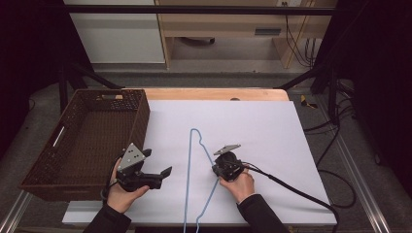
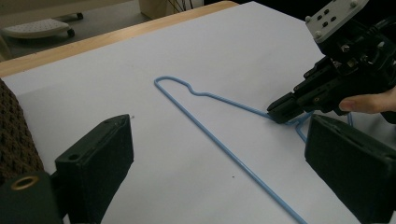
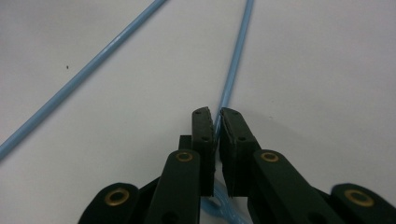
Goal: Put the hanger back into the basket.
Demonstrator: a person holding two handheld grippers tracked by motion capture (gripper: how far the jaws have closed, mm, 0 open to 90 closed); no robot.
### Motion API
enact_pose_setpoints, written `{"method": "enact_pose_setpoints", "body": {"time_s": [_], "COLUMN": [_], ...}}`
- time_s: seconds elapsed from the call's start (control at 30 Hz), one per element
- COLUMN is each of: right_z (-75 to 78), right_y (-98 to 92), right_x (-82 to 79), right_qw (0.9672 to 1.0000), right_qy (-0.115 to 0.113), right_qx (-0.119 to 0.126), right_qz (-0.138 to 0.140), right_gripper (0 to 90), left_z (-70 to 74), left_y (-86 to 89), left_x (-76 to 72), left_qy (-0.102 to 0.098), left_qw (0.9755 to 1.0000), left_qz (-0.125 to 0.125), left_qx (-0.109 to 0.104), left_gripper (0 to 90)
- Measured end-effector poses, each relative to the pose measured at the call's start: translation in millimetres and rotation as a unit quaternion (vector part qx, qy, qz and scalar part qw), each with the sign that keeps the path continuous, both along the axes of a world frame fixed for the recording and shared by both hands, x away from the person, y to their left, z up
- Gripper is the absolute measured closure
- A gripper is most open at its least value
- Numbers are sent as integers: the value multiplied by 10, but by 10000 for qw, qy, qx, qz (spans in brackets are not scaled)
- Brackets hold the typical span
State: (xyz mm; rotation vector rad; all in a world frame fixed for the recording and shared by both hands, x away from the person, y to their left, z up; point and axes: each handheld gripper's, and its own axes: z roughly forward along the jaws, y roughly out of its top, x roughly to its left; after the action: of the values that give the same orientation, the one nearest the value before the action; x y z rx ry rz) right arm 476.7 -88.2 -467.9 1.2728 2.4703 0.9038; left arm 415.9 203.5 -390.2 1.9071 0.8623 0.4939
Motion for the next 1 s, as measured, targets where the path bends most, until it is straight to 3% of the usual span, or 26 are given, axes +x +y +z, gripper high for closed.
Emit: {"method": "enact_pose_setpoints", "body": {"time_s": [0.23, 0.67, 1.0], "right_z": [3, -3, -40], "right_y": [10, -5, 13], "right_x": [0, 43, 16], "right_qw": [9999, 10000, 9994], "right_qy": [27, -80, -331], "right_qx": [39, 35, -37], "right_qz": [-102, -37, 14], "right_gripper": [861, 867, 831], "left_z": [-9, -8, -12], "left_y": [-6, -12, -19], "left_x": [4, -2, -3], "left_qy": [15, 9, 15], "left_qw": [10000, 10000, 10000], "left_qz": [-11, -20, -24], "left_qx": [17, 17, 32], "left_gripper": [77, 77, 77]}}
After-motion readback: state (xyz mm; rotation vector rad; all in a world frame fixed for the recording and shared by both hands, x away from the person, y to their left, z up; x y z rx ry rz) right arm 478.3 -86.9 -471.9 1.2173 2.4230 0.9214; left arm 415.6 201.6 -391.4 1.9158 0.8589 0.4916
